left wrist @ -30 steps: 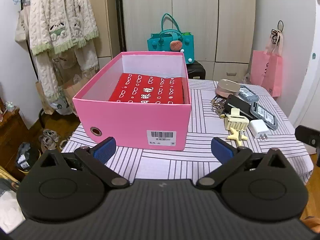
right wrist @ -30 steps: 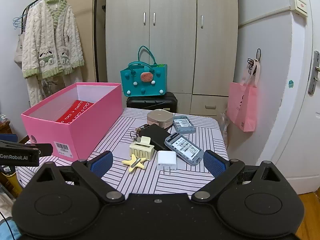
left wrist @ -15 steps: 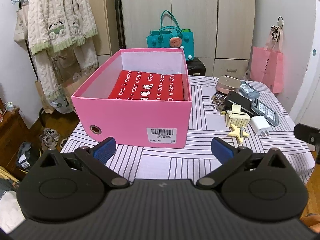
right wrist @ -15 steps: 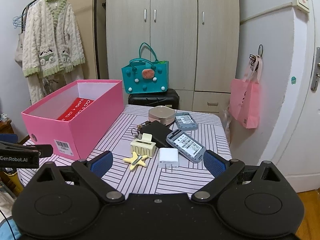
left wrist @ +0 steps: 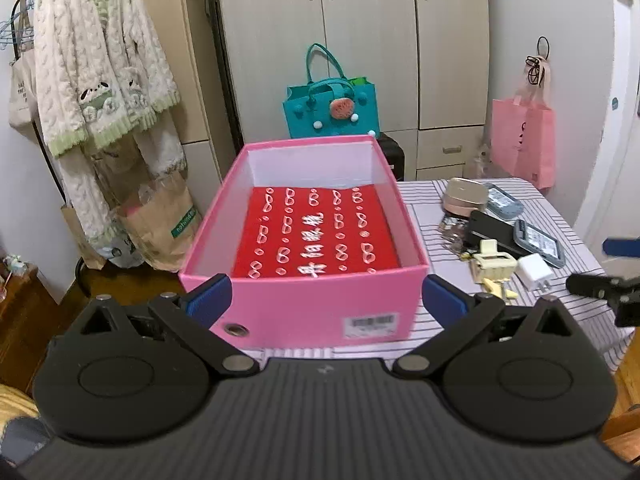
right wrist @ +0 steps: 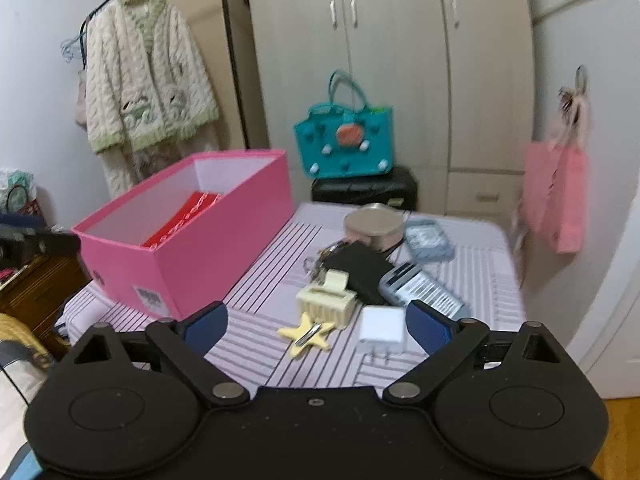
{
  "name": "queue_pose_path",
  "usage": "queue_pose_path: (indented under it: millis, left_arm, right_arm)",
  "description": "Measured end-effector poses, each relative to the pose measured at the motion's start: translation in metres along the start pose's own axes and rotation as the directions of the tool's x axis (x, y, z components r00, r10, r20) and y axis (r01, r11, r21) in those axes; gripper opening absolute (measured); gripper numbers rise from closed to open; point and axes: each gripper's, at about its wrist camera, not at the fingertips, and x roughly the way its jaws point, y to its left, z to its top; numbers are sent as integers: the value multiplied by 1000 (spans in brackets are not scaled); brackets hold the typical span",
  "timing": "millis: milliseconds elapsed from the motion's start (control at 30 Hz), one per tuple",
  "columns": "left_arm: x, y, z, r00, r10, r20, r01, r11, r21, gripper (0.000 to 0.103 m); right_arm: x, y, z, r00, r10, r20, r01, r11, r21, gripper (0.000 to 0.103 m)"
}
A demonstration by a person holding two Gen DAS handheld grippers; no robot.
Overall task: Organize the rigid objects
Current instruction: 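Grasp the yellow star hair clip with the right gripper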
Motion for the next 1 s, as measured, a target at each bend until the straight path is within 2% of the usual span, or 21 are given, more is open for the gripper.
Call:
queue_pose_path:
  millis: [100,233,333,433,633,733,767,833,933,1000]
  left_arm:
    - [6,18,9,999,-24,-26,24,1000,-20,100]
    - [11,34,24,1000,14,-14,-14,1000,20,100]
    - [22,45,34,999,-1,-51,3,1000,27,99]
    - [38,57,41,995,-6,-99,8,1000,18,97]
    - [68,76,59,988,21,-156,-12,998,57,96]
    - [90,87,67,975,4,-222,10,998,62,96]
    - [101,93,70,968,-1,-252,14,999,53,96]
    - [118,100,71,956,10,-294,7,998,57,91]
    - [138,102,71,945,64,-321,-24,992,127,84]
    - [148,104,72,939,94,-332,-40,986,164,72]
  right_arm:
    - [18,3,-2,997,57,-60,-56,998,6,90]
    - [45,11,-5,988,72,-133,-74,997,-12,80]
    - [64,12,-7,979,86,-185,-87,996,1,73]
    - [81,12,-8,973,58,-223,-57,998,9,67]
    - [107,6,-6,963,20,-268,-17,1000,15,67]
    - [119,7,-6,957,11,-288,-9,1000,8,66]
    - [122,9,-6,958,2,-286,-3,1000,-2,60]
    - [124,12,-6,960,-33,-279,22,999,-41,53]
    - [126,9,-2,955,-24,-296,14,999,-39,53]
    - [127,9,1,951,-13,-310,-1,999,-44,53]
